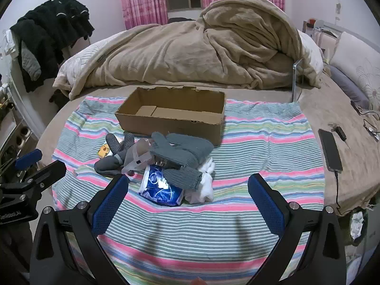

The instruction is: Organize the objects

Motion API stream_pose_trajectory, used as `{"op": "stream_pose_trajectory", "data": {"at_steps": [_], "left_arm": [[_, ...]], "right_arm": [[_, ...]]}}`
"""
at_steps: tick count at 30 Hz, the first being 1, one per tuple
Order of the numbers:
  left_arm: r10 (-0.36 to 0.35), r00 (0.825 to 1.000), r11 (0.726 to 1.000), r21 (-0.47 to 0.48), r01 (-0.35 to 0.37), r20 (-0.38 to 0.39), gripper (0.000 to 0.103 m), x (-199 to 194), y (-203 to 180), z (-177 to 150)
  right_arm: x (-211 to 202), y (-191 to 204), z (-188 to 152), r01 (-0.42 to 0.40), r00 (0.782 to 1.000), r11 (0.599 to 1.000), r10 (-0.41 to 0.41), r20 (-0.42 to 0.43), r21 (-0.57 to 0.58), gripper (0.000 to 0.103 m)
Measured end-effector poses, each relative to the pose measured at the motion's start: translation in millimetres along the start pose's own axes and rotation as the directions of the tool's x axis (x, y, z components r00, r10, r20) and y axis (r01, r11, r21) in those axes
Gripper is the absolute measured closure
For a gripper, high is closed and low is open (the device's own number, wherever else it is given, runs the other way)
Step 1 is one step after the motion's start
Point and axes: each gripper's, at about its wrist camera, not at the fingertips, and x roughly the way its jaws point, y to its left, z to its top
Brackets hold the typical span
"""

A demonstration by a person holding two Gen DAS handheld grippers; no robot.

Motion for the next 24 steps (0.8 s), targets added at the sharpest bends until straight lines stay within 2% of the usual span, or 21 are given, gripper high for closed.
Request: {"op": "stream_pose_trajectory", "data": {"at_steps": [24], "left_arm": [[0.005, 1.0, 1.0, 0.009, -0.005, -0.008, 0.0, 2.2, 0.0, 0.3]], "right_arm": [[-2.4, -0.8, 5.5, -0.011, 1.0, 1.0, 0.011, 0.009, -0.001, 0.001]]}}
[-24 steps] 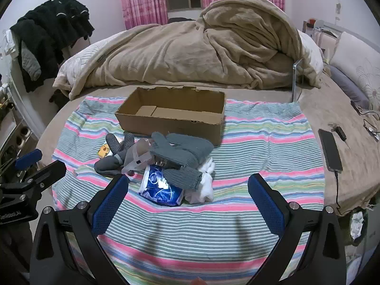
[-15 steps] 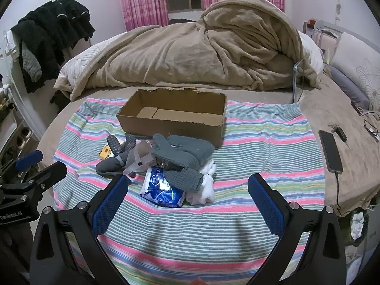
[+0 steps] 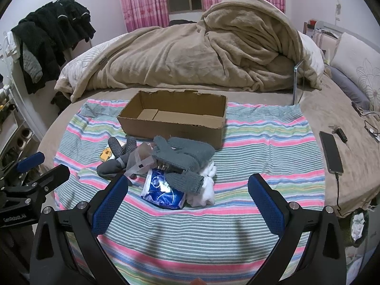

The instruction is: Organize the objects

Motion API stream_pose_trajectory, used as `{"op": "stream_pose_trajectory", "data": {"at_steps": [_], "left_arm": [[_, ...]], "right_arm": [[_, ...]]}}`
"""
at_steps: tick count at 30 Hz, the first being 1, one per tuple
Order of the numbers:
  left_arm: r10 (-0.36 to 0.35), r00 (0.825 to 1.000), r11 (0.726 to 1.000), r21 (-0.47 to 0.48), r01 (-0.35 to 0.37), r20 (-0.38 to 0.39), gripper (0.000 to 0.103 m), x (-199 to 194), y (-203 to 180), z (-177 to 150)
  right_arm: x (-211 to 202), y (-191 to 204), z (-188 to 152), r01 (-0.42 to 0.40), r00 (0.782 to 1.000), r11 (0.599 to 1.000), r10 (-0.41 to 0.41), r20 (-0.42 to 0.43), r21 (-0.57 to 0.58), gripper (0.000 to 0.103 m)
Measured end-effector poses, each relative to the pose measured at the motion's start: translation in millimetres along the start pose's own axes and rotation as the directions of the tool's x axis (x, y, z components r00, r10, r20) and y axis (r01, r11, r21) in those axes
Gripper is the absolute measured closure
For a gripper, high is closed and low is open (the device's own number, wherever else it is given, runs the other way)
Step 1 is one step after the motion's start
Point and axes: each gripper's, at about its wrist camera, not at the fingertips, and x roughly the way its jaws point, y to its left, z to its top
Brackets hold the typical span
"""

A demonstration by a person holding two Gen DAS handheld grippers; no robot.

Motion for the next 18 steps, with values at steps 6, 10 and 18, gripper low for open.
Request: {"op": "stream_pose_trajectory", "data": {"at_steps": [6, 10, 18], "left_arm": [[-0.004, 1.0, 1.0, -0.001, 0.004, -0.011, 0.0, 1.7, 0.0, -1.8], [-0.005, 1.0, 1.0, 0.001, 0.005, -0.01, 0.0, 1.8, -0.6, -1.3], [-0.005, 1.0, 1.0, 0.005, 0.005, -0.01, 0.0, 0.7, -1.0, -1.7]], "right_arm": [[0.0, 0.5, 0.3, -0.003, 1.0, 1.0, 0.003, -0.004, 0.001, 0.001], [0.2, 0.7, -1.6, -0.007, 1.0, 1.0, 0.007, -0.004, 0.0, 0.001], [-0.2, 0.5, -2.9, -0.011, 1.0, 1.0, 0.011, -0.002, -0.002, 0.001]]}}
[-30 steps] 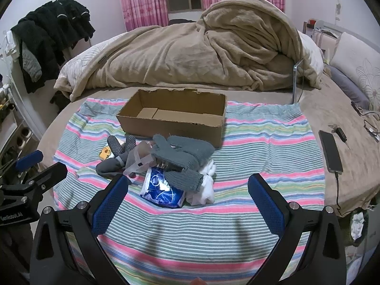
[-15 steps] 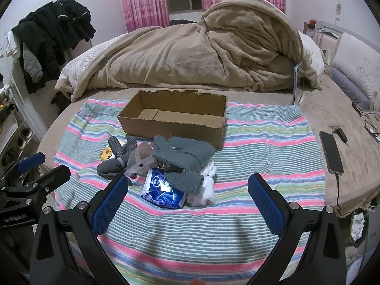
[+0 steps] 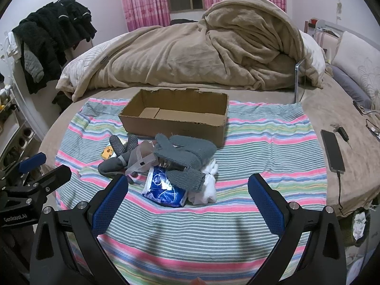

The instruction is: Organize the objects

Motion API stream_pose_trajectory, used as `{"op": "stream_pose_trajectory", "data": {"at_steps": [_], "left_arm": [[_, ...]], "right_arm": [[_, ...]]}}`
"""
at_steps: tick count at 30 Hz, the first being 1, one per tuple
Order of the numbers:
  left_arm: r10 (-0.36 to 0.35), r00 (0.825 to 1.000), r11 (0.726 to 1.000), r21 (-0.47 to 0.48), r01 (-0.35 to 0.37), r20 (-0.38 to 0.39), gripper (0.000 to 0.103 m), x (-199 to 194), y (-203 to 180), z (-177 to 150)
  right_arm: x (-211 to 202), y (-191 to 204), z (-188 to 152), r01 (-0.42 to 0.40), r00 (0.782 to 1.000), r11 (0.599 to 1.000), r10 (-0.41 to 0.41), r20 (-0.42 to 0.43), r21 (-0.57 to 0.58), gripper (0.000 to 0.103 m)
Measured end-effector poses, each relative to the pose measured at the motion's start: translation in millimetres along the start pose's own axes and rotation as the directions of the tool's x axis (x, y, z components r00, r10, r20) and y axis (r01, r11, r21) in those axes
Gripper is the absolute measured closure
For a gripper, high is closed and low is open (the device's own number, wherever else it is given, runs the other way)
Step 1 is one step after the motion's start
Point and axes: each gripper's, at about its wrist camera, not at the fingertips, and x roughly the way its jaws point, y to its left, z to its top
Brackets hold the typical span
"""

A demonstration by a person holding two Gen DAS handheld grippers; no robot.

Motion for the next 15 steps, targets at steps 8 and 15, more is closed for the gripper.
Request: {"op": "stream_pose_trajectory", "data": {"at_steps": [8, 15], "left_arm": [[-0.001, 1.0, 1.0, 0.01, 0.001, 0.002, 0.0, -1.5, -3.2, -0.2], [0.0, 1.0, 1.0, 0.01, 0.0, -0.009, 0.0, 1.3, -3.5, 0.4]], "right_arm": [[-0.4, -0.7, -0.6, -0.002, 1.0, 1.0, 0.002, -0.001, 0.002, 0.001], [1.0, -0.3, -1.0, -0.003, 1.0, 1.0, 0.003, -0.008, 0.004, 0.001]]}}
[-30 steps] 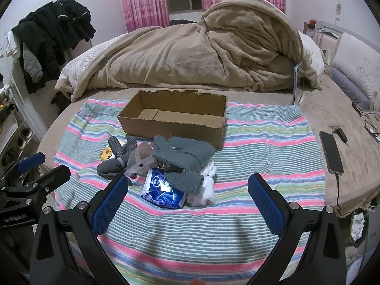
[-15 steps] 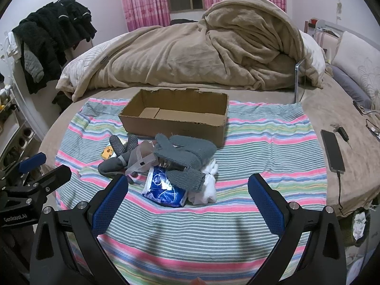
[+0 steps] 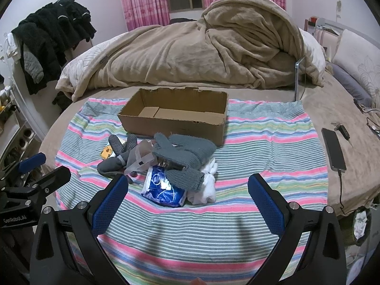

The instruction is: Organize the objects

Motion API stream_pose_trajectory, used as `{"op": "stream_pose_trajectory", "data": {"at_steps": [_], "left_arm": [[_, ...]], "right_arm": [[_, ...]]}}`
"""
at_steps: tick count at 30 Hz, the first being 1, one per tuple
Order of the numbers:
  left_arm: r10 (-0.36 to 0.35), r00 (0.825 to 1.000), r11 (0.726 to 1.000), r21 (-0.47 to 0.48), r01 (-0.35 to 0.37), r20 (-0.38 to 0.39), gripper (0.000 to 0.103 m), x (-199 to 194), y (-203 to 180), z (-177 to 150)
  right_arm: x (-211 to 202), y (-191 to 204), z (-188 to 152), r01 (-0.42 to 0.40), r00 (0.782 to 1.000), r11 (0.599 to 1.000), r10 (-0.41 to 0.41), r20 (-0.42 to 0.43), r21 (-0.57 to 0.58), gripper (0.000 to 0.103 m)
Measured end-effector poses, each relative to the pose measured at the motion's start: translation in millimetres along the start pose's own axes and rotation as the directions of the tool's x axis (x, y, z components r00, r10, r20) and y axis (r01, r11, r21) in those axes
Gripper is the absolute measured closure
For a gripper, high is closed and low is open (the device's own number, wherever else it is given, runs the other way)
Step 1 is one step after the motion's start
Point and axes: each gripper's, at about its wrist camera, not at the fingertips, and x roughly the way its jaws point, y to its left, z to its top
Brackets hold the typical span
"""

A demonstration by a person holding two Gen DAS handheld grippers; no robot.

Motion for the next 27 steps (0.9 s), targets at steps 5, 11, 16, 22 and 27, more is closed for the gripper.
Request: {"op": "stream_pose_trajectory", "data": {"at_steps": [5, 11, 16, 22, 27], "left_arm": [[-0.005, 1.0, 1.0, 0.002, 0.005, -0.003, 0.0, 1.1, 0.6, 0.1], [-0.032, 0.999, 0.999, -0.012, 0.032, -0.018, 0.0, 5.8, 3.5, 0.1], [-0.037, 0.999, 0.999, -0.017, 0.037, -0.039, 0.0, 15.2, 6.2, 0.4], [-0.048, 0.997, 0.998, -0.04, 0.046, -0.053, 0.001, 32.4, 14.0, 3.2], [-0.044, 0.997, 0.997, -0.059, 0.04, -0.062, 0.001, 52.9, 25.0, 9.4]], "right_arm": [[1.2, -0.4, -0.5, -0.004, 1.0, 1.0, 0.004, -0.003, -0.003, 0.001], [3.5, 1.1, 0.0, -0.011, 1.0, 1.0, 0.011, -0.011, -0.001, 0.001], [12.2, 1.1, 3.9, -0.021, 0.999, 1.0, 0.021, -0.025, -0.003, 0.001], [28.0, -1.2, 9.2, -0.027, 0.999, 1.0, 0.026, -0.043, -0.011, 0.001], [44.8, -7.5, 15.1, -0.02, 0.998, 1.0, 0.02, -0.063, -0.014, 0.004]]}}
